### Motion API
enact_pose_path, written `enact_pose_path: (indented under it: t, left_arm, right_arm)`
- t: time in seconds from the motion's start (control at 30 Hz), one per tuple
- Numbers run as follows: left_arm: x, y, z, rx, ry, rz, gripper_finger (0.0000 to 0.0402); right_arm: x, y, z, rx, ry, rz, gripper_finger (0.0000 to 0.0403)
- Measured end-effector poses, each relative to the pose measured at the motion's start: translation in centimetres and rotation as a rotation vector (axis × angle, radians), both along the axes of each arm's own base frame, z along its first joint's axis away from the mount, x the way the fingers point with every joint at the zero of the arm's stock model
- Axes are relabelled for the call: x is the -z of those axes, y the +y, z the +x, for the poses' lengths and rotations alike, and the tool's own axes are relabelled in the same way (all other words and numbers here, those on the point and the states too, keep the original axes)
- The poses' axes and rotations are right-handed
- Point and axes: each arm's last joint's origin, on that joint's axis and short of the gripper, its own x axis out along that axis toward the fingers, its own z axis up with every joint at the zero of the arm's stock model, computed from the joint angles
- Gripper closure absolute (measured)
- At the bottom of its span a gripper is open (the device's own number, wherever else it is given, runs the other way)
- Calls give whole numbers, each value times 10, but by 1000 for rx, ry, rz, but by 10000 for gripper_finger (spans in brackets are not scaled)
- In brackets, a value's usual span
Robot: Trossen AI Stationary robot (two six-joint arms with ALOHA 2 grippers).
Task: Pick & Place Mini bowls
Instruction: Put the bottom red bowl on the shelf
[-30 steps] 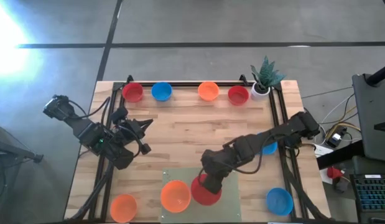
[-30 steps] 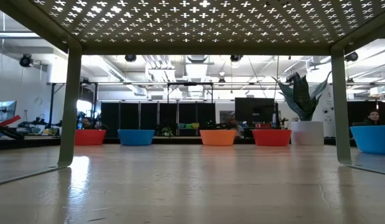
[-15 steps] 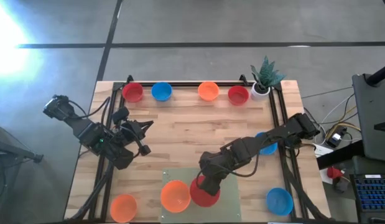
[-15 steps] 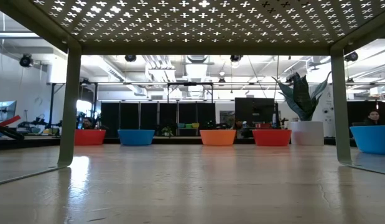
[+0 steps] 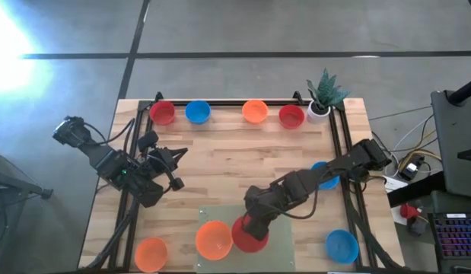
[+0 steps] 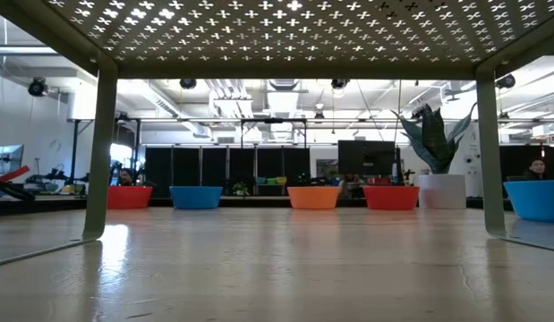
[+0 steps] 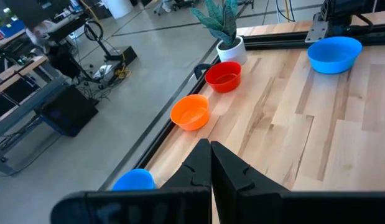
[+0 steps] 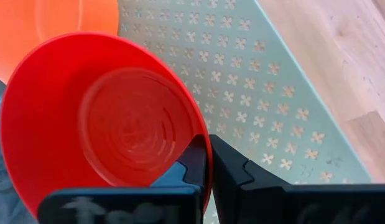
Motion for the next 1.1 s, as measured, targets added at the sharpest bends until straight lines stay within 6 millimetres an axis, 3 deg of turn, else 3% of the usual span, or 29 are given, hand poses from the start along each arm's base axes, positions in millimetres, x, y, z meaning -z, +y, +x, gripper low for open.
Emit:
enact_pose_path:
  t: [1.1]
  left_arm:
    - [0, 0, 0, 1, 2, 1, 402]
  right_arm:
    - [-2, 4, 2, -46, -42, 27, 394]
